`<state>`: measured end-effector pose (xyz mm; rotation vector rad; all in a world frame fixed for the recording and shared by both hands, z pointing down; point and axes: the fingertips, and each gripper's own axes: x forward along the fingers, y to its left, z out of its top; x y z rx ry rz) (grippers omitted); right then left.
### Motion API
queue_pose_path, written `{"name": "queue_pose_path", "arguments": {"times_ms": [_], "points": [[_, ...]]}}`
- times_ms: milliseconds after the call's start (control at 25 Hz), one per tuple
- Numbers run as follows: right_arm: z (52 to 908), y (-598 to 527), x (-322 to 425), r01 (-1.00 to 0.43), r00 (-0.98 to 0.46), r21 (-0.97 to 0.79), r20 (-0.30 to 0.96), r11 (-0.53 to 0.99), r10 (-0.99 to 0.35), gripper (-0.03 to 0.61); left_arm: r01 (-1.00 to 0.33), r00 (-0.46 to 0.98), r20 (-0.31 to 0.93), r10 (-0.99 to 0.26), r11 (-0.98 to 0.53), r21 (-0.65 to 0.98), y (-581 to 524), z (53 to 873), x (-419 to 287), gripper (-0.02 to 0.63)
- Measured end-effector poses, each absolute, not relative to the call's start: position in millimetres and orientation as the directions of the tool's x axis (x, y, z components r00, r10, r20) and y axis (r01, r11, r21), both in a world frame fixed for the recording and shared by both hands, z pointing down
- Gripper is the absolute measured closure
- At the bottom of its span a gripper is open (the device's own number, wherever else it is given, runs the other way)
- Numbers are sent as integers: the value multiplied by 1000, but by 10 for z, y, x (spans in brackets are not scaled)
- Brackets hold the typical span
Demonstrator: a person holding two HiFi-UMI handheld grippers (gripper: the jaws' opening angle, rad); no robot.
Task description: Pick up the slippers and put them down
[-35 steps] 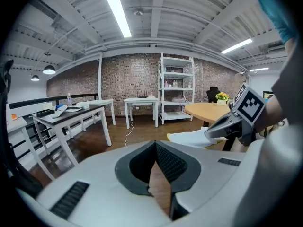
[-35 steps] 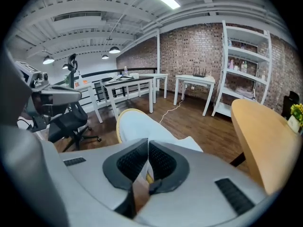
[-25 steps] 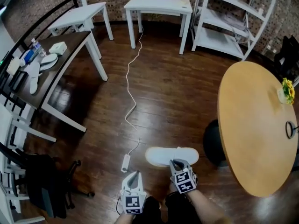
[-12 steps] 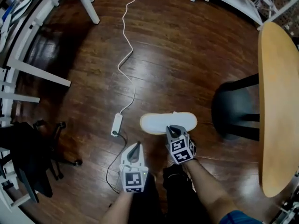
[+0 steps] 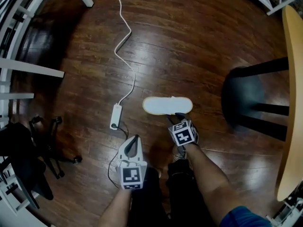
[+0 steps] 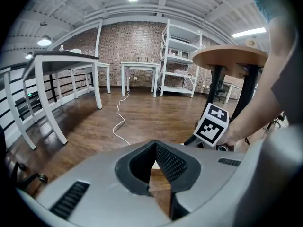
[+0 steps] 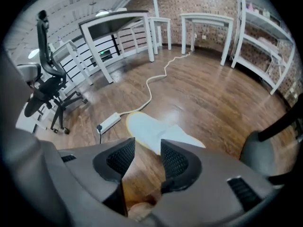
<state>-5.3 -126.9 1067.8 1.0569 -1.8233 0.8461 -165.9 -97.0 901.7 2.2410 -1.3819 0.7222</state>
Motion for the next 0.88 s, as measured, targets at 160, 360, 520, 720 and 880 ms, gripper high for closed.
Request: {"name": "queue_pose_path", "arguments": {"times_ms": [160, 360, 520, 720, 880], "points": [[10636, -809, 76, -912, -297, -181, 911, 368, -287, 396, -893, 386, 642, -662, -443, 81, -874, 9031, -1579, 609], [10136, -530, 157, -929, -287, -165, 887, 331, -363, 445, -877, 401, 659, -636, -474, 77, -725, 8823, -1515, 609], [9604, -554, 73, -925, -313, -166, 842, 341, -439, 496, -885, 378, 665, -645, -462, 55, -649, 8579, -1585, 609], [8859, -718, 77, -930, -326, -165, 782, 328, -531, 563, -911, 361, 618, -699, -405, 74, -715, 7933, -1546, 609], [8099, -683, 72, -933, -330, -161, 740, 321, -586, 563, -894, 391, 578, -716, -444, 56, -587, 7255, -1453, 609]]}}
